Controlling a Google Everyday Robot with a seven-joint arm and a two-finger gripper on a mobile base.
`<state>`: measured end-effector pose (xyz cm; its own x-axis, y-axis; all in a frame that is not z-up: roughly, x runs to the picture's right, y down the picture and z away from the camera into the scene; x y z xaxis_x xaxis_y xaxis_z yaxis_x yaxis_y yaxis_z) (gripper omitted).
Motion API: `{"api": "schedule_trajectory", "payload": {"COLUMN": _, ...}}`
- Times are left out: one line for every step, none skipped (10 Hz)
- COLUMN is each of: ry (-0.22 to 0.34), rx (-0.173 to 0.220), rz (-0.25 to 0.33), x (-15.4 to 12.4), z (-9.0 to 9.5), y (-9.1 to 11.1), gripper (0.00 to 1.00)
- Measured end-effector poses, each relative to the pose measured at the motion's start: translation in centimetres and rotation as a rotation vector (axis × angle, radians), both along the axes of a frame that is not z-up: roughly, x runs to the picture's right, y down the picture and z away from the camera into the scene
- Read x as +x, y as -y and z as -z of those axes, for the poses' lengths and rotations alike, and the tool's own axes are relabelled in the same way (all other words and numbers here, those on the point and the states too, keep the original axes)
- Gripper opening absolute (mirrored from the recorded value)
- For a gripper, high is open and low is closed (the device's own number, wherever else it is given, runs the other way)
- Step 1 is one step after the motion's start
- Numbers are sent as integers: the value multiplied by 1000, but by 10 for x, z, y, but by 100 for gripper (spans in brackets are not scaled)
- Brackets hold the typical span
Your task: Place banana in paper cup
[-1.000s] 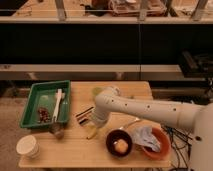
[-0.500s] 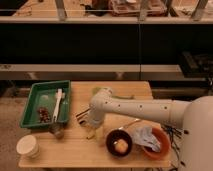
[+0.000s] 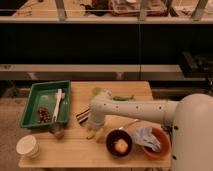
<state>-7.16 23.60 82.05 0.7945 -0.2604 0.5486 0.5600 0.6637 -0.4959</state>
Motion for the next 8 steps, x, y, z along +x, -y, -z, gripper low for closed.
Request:
{"api": "schedule_trajectory", "payload": {"ry": -4, "rx": 0, "rz": -3, "x": 1, "z": 0, "y": 1, "gripper": 34}}
{"api": "schedule_trajectory", "payload": {"ry": -7, "rx": -1, "rz": -4, "x": 2, "z": 0, "y": 1, "gripper": 26}}
{"api": "schedule_trajectory", "payload": {"ry": -8, "rx": -4, "rz": -4, "x": 2, "z": -1, "y": 0, "gripper": 15}}
{"api": "schedule_trajectory", "payload": {"ry": -5, "rx": -6, "rz": -3, "x": 0, "z": -1, "y": -1, "gripper": 13}}
{"api": "schedule_trajectory", "payload": {"ry": 7, "rx": -4, "rz": -6, "x": -3, "z": 1, "y": -1, "gripper": 13}}
{"api": "schedule_trajectory", "payload": {"ry": 27, "rx": 8, "rz": -13, "x": -5, "z": 6, "y": 2, "gripper": 13}}
{"api": "schedule_trajectory", "payload": {"ry": 63, "rx": 28, "rz": -22, "x": -8, "z": 17, "y": 10, "gripper": 13}}
{"api": "schedule_trajectory", "payload": {"ry": 94, "rx": 43, "rz": -32, "x": -11, "z": 28, "y": 18, "gripper": 13}}
